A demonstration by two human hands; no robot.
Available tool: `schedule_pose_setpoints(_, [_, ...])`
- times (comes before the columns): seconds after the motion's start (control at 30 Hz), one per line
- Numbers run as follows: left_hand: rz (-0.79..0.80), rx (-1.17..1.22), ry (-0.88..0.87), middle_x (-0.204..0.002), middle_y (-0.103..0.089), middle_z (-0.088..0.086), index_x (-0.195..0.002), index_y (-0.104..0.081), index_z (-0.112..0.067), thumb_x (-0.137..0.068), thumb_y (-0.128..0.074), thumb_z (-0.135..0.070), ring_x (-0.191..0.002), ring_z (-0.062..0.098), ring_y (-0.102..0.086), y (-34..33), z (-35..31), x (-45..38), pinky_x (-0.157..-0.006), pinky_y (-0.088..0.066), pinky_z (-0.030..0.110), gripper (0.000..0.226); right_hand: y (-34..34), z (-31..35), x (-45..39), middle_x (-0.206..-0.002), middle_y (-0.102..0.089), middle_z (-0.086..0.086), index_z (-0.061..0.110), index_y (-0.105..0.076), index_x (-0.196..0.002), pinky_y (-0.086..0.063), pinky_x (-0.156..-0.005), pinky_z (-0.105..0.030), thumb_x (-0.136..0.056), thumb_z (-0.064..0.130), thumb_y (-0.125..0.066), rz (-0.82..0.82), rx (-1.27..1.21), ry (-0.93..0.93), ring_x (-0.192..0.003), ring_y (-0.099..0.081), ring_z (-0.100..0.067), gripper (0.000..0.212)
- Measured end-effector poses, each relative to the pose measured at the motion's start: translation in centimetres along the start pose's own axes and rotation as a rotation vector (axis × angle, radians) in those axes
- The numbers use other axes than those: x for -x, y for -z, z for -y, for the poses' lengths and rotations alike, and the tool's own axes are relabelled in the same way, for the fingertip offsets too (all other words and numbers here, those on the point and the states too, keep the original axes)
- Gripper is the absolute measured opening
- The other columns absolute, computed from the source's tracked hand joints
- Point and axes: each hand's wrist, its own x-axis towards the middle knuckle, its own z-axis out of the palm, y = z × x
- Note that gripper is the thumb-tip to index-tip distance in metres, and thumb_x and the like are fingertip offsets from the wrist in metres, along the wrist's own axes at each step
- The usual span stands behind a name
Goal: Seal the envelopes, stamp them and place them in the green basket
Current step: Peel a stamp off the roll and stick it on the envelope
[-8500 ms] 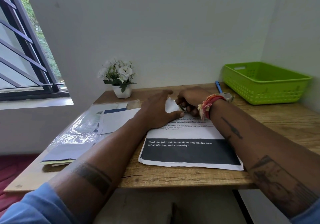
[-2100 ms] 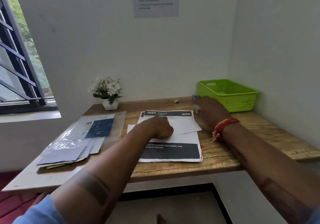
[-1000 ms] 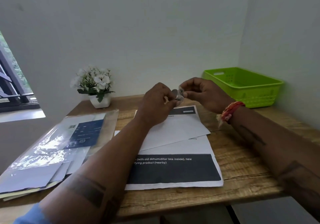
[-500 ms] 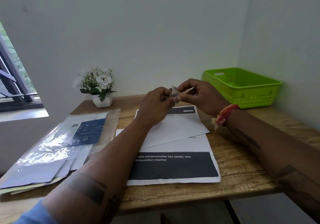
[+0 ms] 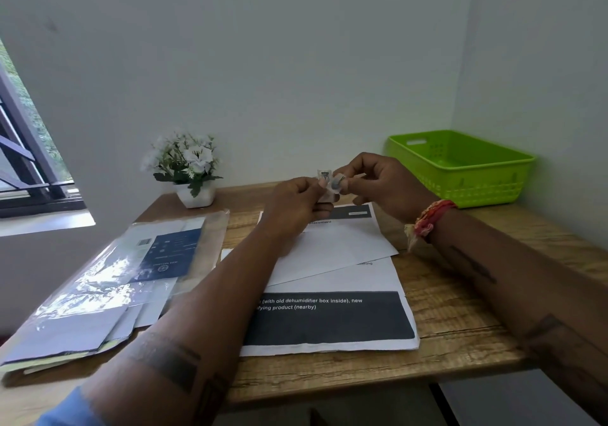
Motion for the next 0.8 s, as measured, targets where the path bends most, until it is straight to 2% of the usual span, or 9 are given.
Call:
schedule_pose_setpoints(0.1, [0.016, -0.003, 0.003, -0.087, -0.074, 0.012, -0.101, -0.069, -0.003, -0.103, -0.055, -0.02, -0.078, 0.021, -0.065, -0.2, -0.1, 0.1, -0.083, -0.059, 0.037, 0.022, 0.0, 0.3, -0.2, -0.085, -0.068, -0.009, 0.017, -0.064, -0.082, -0.054, -0.068, -0.037, -0.088, 0.011, -0.07, -0.093, -0.14, -0.081, -0.08, -0.068, -0.021, 0.011])
schedule_pose_setpoints(0.2, [0.009, -0.08, -0.042, -0.082, -0.071, 0.009, -0.098, -0.071, -0.007, -0.102, -0.058, -0.018, -0.078, 0.022, -0.062, -0.3, 0.2, -0.1, -0.084, -0.057, 0.041, 0.017, 0.1, 0.5, -0.1, -0.089, -0.07, -0.008, 0.021, -0.063, -0.081, -0.053, -0.066, -0.033, -0.088, 0.013, -0.072, -0.079, -0.365, -0.243, -0.079, -0.069, -0.021, 0.013])
schedule_pose_setpoints(0.3, [-0.029, -0.35, -0.176, -0.071, -0.07, 0.006, -0.079, -0.075, -0.027, -0.095, -0.067, -0.027, -0.07, 0.017, -0.062, -0.2, 0.9, -0.7, -0.081, -0.057, 0.046, 0.018, -0.4, 0.0, 0.3, -0.093, -0.072, -0.012, 0.019, -0.066, -0.085, -0.052, -0.064, -0.031, -0.086, 0.015, -0.075, -0.004, -0.381, -0.326, -0.08, -0.068, -0.023, 0.01])
schedule_pose_setpoints(0.37, [-0.046, -0.571, -0.289, -0.063, -0.065, -0.004, -0.073, -0.073, -0.029, -0.093, -0.068, -0.033, -0.064, 0.012, -0.058, -0.3, 1.0, -1.0, -0.067, -0.051, 0.037, 0.02, -0.9, -0.2, 0.3, -0.091, -0.071, -0.016, 0.017, -0.067, -0.086, -0.048, -0.061, -0.029, -0.085, 0.014, -0.075, -0.05, -0.396, -0.316, -0.078, -0.066, -0.023, 0.008])
schedule_pose_setpoints(0.43, [-0.066, -0.673, -0.38, -0.066, -0.062, -0.009, -0.082, -0.077, -0.027, -0.094, -0.067, -0.035, -0.062, 0.007, -0.053, -0.7, 0.6, -1.0, -0.062, -0.04, 0.028, 0.017, -1.1, 0.0, -0.1, -0.085, -0.07, -0.015, 0.013, -0.067, -0.085, -0.046, -0.057, -0.027, -0.085, 0.012, -0.074, -0.133, -0.427, -0.291, -0.07, -0.065, -0.021, 0.007])
schedule_pose_setpoints(0.5, [-0.122, -0.67, -0.39, -0.09, -0.066, -0.008, -0.101, -0.078, -0.026, -0.094, -0.067, -0.038, -0.072, 0.005, -0.059, -1.2, 0.3, -0.9, -0.069, -0.045, 0.027, 0.018, -0.7, 0.3, -0.8, -0.076, -0.071, -0.008, 0.012, -0.066, -0.084, -0.045, -0.056, -0.027, -0.086, 0.011, -0.075, -0.203, -0.414, -0.264, -0.06, -0.065, -0.014, 0.009])
schedule_pose_setpoints(0.63, [-0.188, -0.699, -0.414, -0.129, -0.059, -0.003, -0.129, -0.064, -0.025, -0.094, -0.067, -0.031, -0.101, 0.008, -0.062, -1.5, 0.6, -0.7, -0.094, -0.045, 0.021, 0.035, 0.8, -0.3, -1.9, -0.075, -0.067, 0.0, 0.013, -0.067, -0.086, -0.047, -0.054, -0.021, -0.087, 0.016, -0.074, -0.368, -0.001, -0.146, -0.061, -0.059, -0.009, 0.008])
schedule_pose_setpoints(0.73, [-0.118, -0.738, -0.368, -0.113, -0.068, -0.01, -0.121, -0.067, -0.025, -0.095, -0.063, -0.026, -0.098, 0.002, -0.057, -1.1, 0.7, -0.6, -0.084, -0.039, 0.006, 0.026, 2.0, -1.7, -2.2, -0.081, -0.067, 0.002, 0.018, -0.065, -0.084, -0.043, -0.062, -0.027, -0.087, 0.026, -0.07, -0.333, 0.637, -0.076, -0.075, -0.061, -0.014, 0.009])
schedule_pose_setpoints(0.8, [-0.056, -0.799, -0.331, -0.101, -0.071, -0.012, -0.109, -0.072, -0.024, -0.094, -0.062, -0.023, -0.094, 0.004, -0.061, -0.9, 0.8, -0.6, -0.075, -0.036, 0.008, 0.019, 2.2, -2.6, -2.2, -0.089, -0.068, -0.004, 0.02, -0.061, -0.085, -0.045, -0.068, -0.03, -0.089, 0.028, -0.066, -0.218, 0.834, -0.148, -0.084, -0.062, -0.023, 0.01])
